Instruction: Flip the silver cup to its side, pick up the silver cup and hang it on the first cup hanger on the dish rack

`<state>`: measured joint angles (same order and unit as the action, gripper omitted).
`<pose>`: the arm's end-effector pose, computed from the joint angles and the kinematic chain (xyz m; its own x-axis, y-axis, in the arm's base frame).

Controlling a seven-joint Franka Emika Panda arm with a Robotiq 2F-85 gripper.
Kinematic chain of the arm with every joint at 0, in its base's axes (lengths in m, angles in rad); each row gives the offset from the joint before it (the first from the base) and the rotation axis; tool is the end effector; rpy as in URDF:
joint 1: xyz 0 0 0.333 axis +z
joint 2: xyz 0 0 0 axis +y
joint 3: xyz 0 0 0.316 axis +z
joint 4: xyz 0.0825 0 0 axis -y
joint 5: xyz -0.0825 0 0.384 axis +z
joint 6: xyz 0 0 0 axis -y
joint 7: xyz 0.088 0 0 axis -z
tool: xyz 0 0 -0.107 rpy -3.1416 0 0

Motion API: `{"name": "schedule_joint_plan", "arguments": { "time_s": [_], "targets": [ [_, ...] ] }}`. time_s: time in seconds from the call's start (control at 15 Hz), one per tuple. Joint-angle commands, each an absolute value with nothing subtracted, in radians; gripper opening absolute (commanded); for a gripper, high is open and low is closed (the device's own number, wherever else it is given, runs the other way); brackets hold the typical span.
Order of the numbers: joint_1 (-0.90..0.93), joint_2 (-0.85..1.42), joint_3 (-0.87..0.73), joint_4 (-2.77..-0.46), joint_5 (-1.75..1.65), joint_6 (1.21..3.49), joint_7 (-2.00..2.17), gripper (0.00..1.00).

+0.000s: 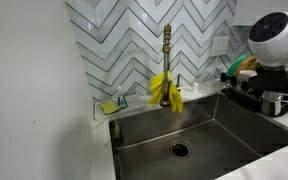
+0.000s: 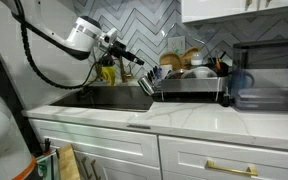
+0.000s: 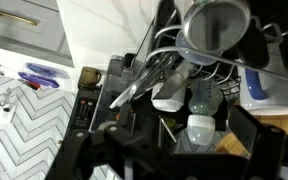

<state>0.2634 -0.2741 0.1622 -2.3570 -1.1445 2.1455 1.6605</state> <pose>0.4480 0.1642 0.4634 0.5108 -0.2325 0.8277 -0.6188 -0.7678 0.1662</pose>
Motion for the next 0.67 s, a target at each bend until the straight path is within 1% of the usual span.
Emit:
{"name": "schedule_joint_plan", "arguments": {
  "time_s": [0.0,0.6],
  "targets": [
    [0.25,-0.279,0.193,-2.327,-1.026,2.071,1.565,1.0],
    [0.241,-0.286,0.224,-2.214,-0.819,1.908,1.497,1.0]
  ]
}}
